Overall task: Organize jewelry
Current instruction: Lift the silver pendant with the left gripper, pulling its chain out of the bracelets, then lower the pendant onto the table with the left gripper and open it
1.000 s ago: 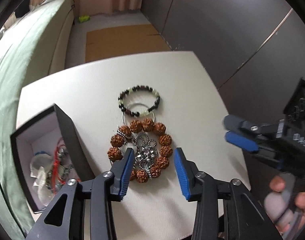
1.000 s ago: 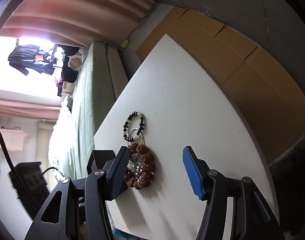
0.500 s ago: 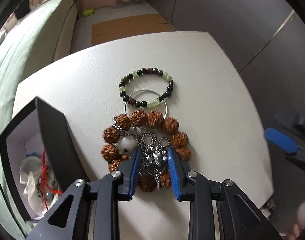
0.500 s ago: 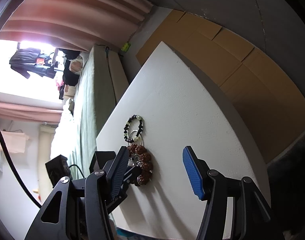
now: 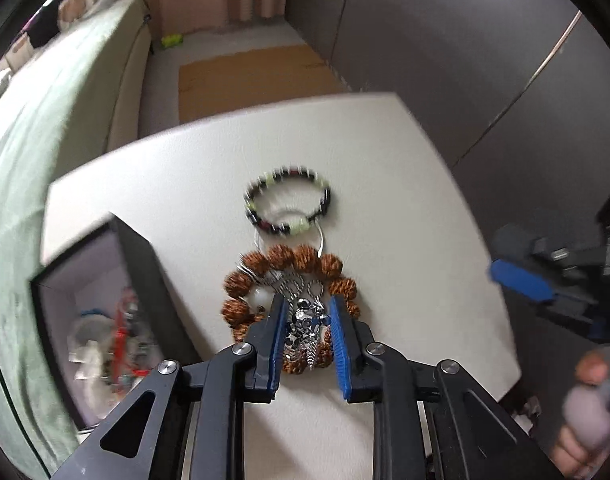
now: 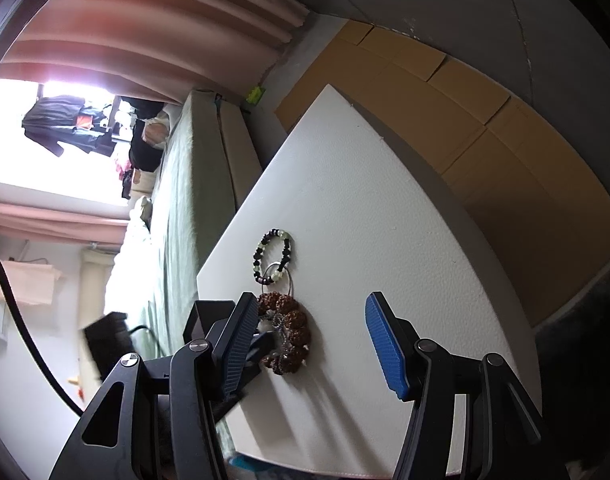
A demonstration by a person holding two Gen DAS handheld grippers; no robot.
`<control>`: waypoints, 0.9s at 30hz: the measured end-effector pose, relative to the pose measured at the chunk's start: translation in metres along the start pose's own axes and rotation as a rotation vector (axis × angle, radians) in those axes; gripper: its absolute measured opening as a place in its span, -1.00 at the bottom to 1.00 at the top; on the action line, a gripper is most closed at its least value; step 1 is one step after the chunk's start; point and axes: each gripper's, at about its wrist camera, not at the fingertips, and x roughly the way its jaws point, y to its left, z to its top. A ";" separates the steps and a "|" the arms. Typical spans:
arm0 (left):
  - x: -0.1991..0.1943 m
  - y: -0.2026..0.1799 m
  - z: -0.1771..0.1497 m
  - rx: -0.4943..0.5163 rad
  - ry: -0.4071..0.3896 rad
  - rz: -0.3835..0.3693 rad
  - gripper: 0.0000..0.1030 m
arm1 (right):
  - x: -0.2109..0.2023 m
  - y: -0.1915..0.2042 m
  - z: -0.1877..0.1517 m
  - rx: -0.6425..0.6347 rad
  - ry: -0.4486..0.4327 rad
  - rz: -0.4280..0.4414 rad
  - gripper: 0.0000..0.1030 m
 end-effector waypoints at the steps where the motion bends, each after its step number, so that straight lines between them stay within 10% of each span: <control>1: -0.011 0.001 0.001 0.004 -0.019 -0.001 -0.57 | 0.001 0.000 0.000 0.000 0.001 0.000 0.13; 27: -0.219 0.007 0.010 -0.012 -0.421 -0.036 -0.58 | 0.046 0.022 -0.017 -0.085 0.105 -0.006 0.13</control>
